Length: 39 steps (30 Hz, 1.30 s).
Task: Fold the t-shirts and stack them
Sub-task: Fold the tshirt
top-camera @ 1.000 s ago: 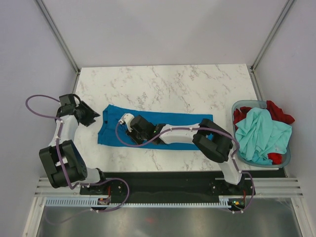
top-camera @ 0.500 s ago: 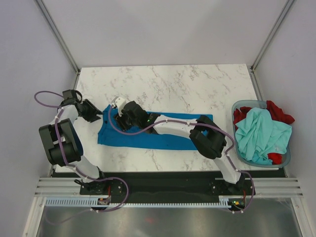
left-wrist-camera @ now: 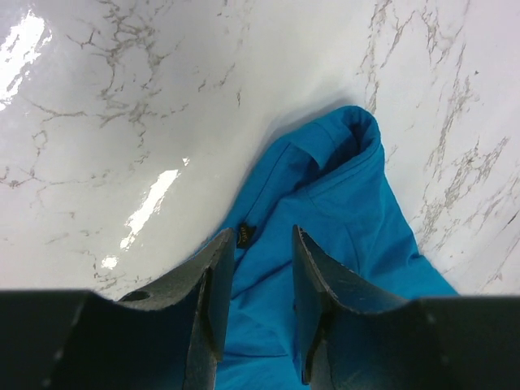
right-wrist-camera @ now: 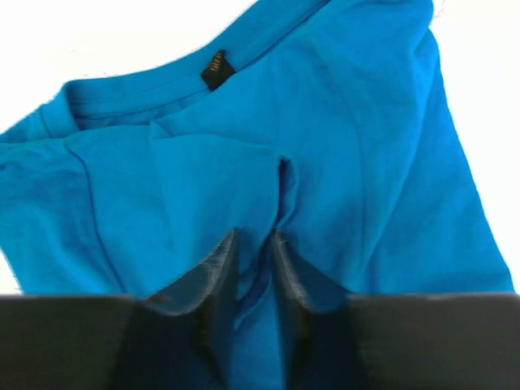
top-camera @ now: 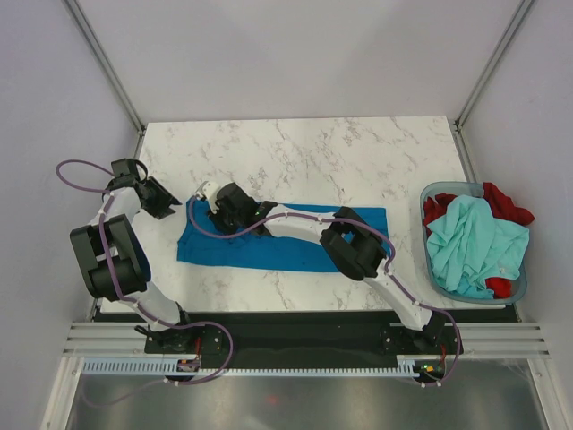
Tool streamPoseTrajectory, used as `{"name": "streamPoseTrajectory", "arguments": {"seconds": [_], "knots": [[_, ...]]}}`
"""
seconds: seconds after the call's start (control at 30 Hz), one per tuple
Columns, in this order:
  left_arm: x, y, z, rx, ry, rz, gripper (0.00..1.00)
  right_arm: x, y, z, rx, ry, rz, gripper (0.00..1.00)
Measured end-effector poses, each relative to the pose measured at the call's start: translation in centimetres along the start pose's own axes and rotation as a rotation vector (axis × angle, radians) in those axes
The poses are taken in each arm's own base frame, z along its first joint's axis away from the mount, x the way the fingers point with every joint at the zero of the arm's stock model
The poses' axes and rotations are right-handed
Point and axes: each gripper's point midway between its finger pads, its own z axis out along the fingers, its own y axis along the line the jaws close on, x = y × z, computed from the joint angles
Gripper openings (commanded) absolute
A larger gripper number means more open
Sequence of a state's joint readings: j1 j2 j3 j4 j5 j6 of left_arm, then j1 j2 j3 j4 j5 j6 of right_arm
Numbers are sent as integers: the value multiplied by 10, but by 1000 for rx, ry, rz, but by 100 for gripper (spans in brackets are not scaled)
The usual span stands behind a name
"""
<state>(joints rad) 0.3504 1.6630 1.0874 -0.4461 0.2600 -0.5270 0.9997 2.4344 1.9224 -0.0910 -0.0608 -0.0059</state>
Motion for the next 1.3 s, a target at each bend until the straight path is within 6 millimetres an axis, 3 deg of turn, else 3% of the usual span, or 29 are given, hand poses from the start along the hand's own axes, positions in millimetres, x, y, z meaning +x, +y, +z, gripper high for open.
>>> {"name": "streamPoseTrajectory", "arguments": {"seconds": [0.03, 0.23, 0.47, 0.7, 0.9, 1.0, 1.17, 1.3], "knots": [[0, 0, 0, -3, -2, 0, 42, 1, 1, 0, -8, 2, -4, 20], [-2, 4, 0, -21, -12, 0, 42, -5, 10, 1, -46, -15, -11, 0], [-5, 6, -1, -38, -30, 2, 43, -3, 33, -2, -85, -10, -29, 0], [-7, 0, -18, -17, -70, 12, 43, 4, 70, -22, -116, 6, -68, 0], [3, 3, -28, -13, -74, 14, 43, 2, 89, -32, -126, 0, -84, 25], [8, 4, -33, -8, -75, 15, 43, 9, 88, -39, -116, 16, -82, 30], [26, 2, -42, 12, -67, 30, 43, 17, 74, -85, -58, 43, -64, 30], [53, -17, -43, 52, -22, 90, 43, -10, 45, -142, 14, -26, 16, 25]]}}
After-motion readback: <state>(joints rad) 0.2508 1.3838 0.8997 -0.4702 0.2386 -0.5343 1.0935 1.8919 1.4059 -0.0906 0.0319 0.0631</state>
